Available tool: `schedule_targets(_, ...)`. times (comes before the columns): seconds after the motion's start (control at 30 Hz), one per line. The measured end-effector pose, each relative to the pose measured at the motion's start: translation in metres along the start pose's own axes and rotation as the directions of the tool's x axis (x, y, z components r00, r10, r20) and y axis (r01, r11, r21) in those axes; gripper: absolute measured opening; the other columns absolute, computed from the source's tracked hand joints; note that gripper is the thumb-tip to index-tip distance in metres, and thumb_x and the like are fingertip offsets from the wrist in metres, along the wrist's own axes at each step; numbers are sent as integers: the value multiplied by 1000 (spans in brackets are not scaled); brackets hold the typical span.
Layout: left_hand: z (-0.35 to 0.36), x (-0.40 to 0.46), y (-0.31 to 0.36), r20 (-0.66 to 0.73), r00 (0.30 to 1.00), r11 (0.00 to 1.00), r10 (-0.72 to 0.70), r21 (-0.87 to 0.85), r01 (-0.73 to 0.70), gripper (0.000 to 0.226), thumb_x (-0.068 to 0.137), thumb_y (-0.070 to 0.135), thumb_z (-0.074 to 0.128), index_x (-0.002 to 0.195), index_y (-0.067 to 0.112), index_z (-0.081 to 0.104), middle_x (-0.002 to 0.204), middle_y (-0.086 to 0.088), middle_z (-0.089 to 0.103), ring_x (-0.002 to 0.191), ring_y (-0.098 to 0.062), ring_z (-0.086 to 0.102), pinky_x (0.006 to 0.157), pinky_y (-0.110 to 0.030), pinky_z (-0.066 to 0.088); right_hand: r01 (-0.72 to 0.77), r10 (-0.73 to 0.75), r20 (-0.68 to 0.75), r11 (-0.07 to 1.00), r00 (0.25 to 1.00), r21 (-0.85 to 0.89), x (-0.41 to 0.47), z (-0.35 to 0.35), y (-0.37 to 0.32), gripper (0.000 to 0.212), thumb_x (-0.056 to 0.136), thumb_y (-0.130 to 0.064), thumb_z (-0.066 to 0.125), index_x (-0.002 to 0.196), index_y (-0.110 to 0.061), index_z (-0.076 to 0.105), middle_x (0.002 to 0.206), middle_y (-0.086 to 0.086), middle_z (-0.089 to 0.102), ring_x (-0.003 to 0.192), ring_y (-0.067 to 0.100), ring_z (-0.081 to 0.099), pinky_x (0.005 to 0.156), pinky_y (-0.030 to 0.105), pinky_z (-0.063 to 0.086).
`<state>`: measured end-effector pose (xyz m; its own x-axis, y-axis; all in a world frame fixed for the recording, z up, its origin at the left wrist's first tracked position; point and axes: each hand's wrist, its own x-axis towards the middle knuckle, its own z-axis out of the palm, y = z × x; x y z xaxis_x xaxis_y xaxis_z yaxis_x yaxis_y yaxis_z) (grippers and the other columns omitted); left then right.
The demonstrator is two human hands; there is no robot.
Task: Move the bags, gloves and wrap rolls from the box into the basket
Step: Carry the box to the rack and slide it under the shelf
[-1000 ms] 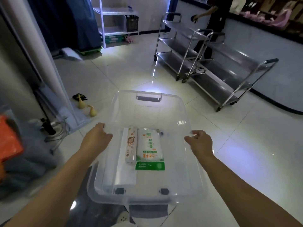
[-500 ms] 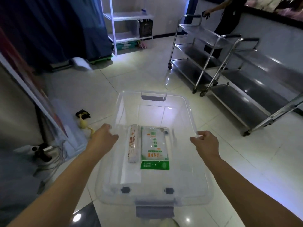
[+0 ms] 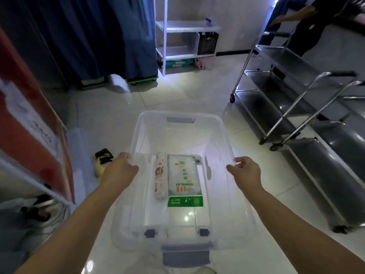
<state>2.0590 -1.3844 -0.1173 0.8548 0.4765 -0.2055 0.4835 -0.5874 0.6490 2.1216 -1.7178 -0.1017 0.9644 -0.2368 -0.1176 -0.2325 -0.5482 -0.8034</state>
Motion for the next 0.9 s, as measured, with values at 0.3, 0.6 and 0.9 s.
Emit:
schedule_targets(0.3, 5, 253, 108, 86, 995, 998, 41, 36, -45, 45, 83, 25, 58, 123, 9, 45, 77, 1, 54, 64, -15, 52, 50, -25, 35, -2, 2, -73, 1000, 997, 2, 233, 71, -91, 29, 75, -19, 74, 93, -26, 52, 72, -6, 58, 63, 11, 60, 52, 19, 44)
schedule_targets(0.6, 51, 454, 224, 89, 995, 994, 52, 89, -60, 45, 80, 26, 60, 120, 10, 48, 81, -2, 57, 69, -21, 56, 57, -28, 37, 15, -15, -91, 1000, 996, 7, 453, 100, -136, 25, 72, -19, 74, 90, -24, 57, 73, -7, 63, 63, 10, 62, 50, 21, 47)
schedule_targets(0.9, 90, 660, 331, 35, 999, 999, -40, 26, 39, 38, 77, 26, 58, 113, 18, 49, 89, -2, 62, 72, -20, 60, 56, -27, 43, 84, -83, -16, 996, 996, 40, 722, 155, -204, 28, 72, -11, 74, 96, -11, 61, 68, -5, 58, 61, 9, 56, 57, 24, 44)
